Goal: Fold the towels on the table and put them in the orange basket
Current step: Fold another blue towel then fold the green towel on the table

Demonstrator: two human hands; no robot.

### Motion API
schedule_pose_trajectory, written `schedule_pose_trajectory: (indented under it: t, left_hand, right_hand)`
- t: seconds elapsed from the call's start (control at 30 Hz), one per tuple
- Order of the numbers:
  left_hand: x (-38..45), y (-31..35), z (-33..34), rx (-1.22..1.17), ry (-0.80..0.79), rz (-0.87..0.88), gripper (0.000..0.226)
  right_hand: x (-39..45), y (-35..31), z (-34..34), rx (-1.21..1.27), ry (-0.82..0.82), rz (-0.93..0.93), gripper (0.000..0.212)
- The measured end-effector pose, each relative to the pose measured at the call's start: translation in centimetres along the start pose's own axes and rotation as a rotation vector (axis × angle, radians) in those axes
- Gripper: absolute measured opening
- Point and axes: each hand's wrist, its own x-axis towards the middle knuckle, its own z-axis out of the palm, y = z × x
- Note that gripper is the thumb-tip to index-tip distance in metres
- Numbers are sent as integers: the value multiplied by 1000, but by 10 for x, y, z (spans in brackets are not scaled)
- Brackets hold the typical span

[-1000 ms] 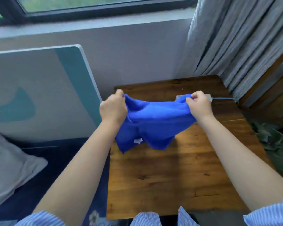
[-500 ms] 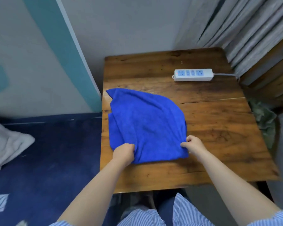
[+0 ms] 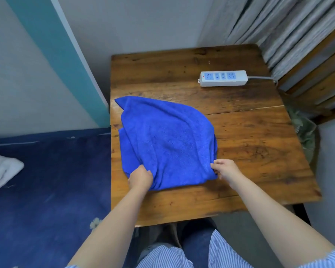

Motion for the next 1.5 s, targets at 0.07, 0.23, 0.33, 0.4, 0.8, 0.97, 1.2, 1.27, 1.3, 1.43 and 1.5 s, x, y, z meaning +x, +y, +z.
schedule_pose_trajectory:
  t: [0.07, 0.23, 0.33, 0.4, 0.8, 0.97, 1.2, 1.27, 1.3, 1.43, 1.5]
  left_hand:
    - [-1, 2, 2, -75, 16, -35, 14]
    - [-1, 7, 2, -66, 66, 63, 23]
    - [-2, 14, 8, 56, 42, 90, 36]
    - [-2, 21, 11, 154, 29, 89, 38]
    - [-6, 21, 15, -204, 84, 28, 9]
    - [7, 6, -46, -485, 264, 62, 16]
    - [27, 54, -155, -620, 434, 211, 12]
    - [29, 85, -187, -731, 489, 267, 13]
    - [29, 100, -206, -776, 515, 303, 14]
    - [21, 141, -277, -810, 614, 416, 16]
    - [10, 155, -313, -807, 731, 495, 13]
  right_hand:
    - [2, 1, -1, -52, 77, -51, 31]
    - [13, 5, -13, -197, 381, -101, 12]
    - [23, 11, -25, -133, 511, -12, 16]
    - [27, 10, -28, -110, 508, 1, 17]
    - [18, 19, -31, -85, 488, -26, 17]
    - [18, -14, -28, -26, 415, -179, 14]
    - [37, -139, -15, 300, 350, -270, 28]
    - [34, -188, -16, 366, 343, -352, 23]
    - [31, -214, -18, 381, 351, -427, 16]
    - [6, -303, -37, 482, 420, -674, 21]
    - [-11, -341, -48, 587, 416, -733, 27]
